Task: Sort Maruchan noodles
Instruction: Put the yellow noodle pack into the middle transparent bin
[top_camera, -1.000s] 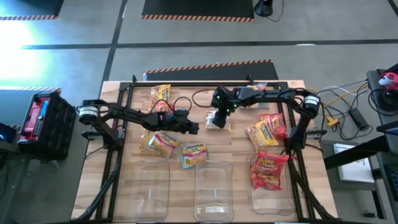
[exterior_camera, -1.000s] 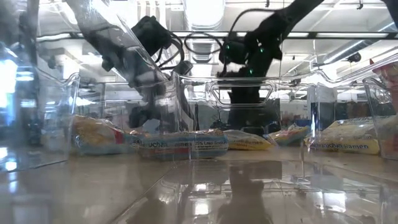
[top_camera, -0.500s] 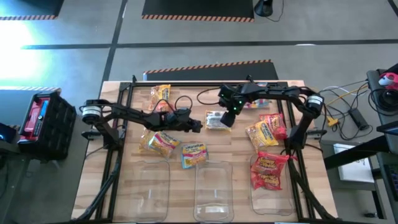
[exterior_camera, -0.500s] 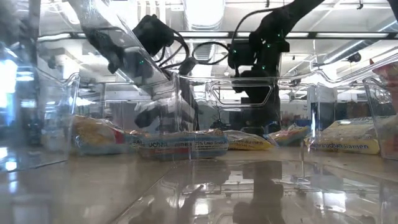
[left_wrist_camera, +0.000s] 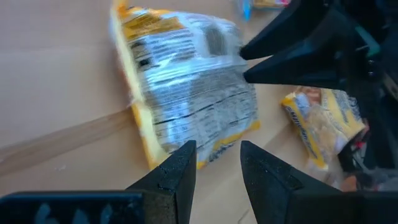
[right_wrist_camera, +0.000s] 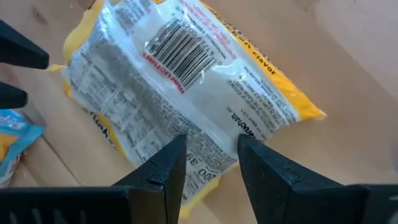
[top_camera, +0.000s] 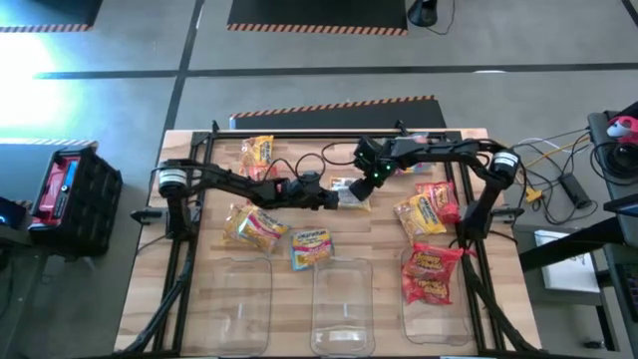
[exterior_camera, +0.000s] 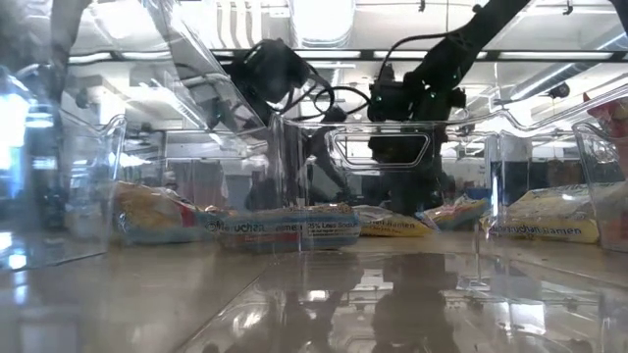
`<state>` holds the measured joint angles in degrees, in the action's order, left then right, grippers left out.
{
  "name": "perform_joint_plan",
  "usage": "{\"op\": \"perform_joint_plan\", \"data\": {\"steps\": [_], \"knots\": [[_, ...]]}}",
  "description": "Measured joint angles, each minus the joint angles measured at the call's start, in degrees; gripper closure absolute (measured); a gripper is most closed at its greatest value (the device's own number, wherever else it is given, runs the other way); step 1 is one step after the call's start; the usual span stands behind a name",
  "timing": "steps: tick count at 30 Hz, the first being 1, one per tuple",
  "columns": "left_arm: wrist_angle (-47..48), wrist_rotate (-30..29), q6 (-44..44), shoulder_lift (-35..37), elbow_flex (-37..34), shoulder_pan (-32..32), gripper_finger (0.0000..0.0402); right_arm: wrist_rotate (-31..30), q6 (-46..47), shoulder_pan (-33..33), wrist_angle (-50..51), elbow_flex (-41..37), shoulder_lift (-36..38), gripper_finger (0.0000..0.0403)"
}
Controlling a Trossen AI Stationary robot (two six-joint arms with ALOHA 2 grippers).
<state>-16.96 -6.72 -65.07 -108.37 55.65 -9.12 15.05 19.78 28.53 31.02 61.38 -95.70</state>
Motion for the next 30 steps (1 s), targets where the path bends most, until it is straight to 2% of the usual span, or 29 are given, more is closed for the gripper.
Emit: {"op": "perform_joint_plan", "data": {"steps": [10, 23, 30], "knots": [[0.58, -1.41, 0.01, 0.06, 0.09, -0.22, 0.0293, 0.44, 0.89, 0.02, -4.53, -4.78, 0.33, 0.0268], [1.77, -2.84, 1.63, 0.21, 0.14, -0.83, 0.029, -0.63, -0.21, 0.0, -4.17, -5.64, 0.2, 0.0273], [3.44, -3.21, 1.81, 0.21, 0.14, -1.01, 0.025, -0.98, -0.47, 0.0, -3.72, -5.8, 0.11, 0.0275]]}}
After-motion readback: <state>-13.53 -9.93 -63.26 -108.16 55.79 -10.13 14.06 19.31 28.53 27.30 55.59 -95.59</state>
